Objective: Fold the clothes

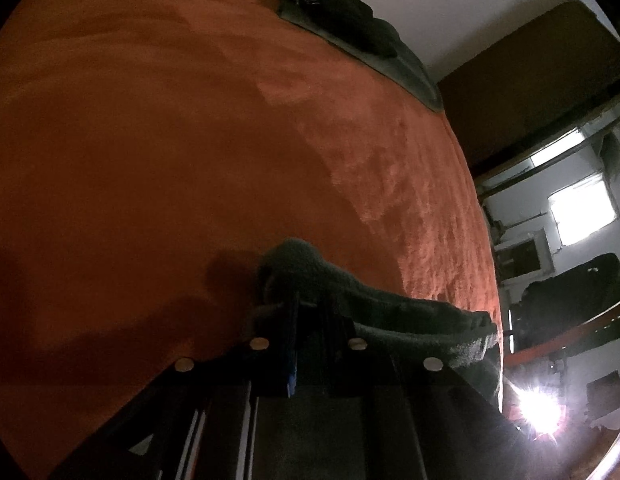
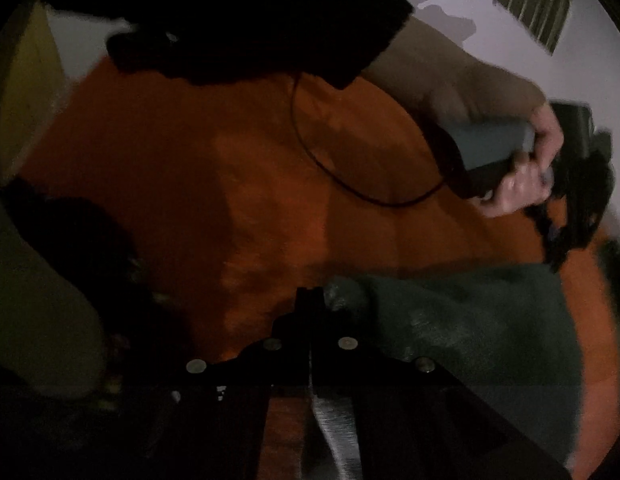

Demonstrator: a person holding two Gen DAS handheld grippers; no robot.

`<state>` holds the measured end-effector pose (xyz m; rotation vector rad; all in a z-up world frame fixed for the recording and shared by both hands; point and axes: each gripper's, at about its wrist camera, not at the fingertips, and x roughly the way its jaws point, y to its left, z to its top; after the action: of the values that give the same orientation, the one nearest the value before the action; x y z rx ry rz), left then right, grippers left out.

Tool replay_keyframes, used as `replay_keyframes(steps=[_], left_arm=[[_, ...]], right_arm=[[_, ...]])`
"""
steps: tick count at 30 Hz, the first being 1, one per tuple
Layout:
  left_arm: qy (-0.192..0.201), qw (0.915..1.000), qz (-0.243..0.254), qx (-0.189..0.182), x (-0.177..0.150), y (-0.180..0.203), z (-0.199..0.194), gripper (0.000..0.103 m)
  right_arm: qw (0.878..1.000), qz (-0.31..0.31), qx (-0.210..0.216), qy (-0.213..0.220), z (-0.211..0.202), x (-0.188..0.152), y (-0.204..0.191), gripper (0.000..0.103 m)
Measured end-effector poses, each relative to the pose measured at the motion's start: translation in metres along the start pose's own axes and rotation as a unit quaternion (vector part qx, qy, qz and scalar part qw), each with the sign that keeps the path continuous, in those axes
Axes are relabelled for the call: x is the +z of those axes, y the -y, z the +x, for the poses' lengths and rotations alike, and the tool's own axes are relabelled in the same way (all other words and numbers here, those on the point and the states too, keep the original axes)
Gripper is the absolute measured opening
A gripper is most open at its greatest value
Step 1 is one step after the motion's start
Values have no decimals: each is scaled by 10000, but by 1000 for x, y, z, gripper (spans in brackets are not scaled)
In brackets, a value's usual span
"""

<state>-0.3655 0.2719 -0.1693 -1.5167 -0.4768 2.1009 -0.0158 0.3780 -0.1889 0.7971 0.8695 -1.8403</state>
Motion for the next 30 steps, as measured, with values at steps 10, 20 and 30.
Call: replay_keyframes(steps=[10,20,30], left_arm=[[-116,9999,-80,-62,1,-2,5,9],[391,9992,-88,-32,7,-12,-16,7],[-315,9970,372,-608,-18,-6,1,33]], right_arm=[[9890,-812,-1230,-158,28,-5,-18,5],[9948,-809,-619,-88,13,-6,-34,11],[9965,111,-725,390,-26,3,1,56]])
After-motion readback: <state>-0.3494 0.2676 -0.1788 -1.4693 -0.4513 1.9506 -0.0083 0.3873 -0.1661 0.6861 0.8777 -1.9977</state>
